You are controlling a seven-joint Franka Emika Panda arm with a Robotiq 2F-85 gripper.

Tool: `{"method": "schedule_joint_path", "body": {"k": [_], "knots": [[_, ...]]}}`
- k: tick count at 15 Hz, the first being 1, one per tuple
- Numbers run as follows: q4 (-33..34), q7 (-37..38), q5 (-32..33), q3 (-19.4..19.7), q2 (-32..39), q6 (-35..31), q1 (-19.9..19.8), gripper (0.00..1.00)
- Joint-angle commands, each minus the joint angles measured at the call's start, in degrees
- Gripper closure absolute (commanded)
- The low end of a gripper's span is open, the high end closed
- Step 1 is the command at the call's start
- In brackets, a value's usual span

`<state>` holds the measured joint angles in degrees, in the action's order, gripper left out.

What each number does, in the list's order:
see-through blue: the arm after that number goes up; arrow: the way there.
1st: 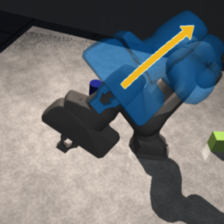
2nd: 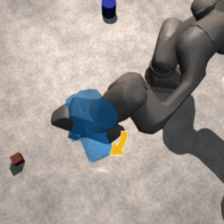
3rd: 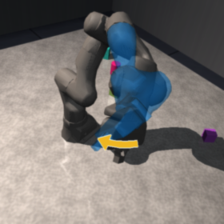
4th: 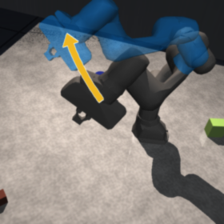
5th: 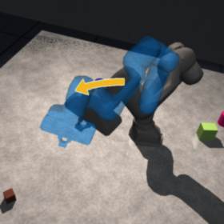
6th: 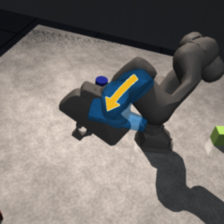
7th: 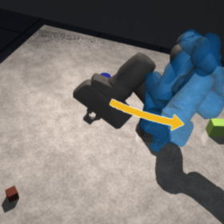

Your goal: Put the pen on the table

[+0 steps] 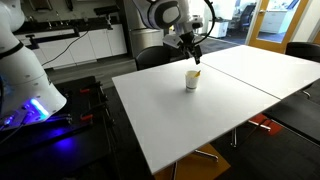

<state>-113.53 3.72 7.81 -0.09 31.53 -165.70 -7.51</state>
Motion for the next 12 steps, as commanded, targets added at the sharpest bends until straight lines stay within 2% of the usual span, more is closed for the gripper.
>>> {"method": "schedule_joint_path", "body": {"k": [1, 6, 8, 10, 11, 12], "knots": [[3.84, -0.65, -1.86, 2.41, 3.63, 0.82, 3.02, 0.0], [5.88, -1.33, -2.85, 1.68, 6.82, 0.01, 3.58, 0.01], [6.35, -0.75, -3.29, 1.99, 7.6, -0.05, 4.05, 0.07], [6.5, -0.37, -3.81, 2.29, 8.13, -0.33, 4.37, 0.18], [6.49, -0.07, -3.93, 2.65, 8.3, -0.58, 4.67, 0.19], [6.44, -0.11, -4.14, 2.62, 8.37, -0.73, 4.63, 0.28]]}}
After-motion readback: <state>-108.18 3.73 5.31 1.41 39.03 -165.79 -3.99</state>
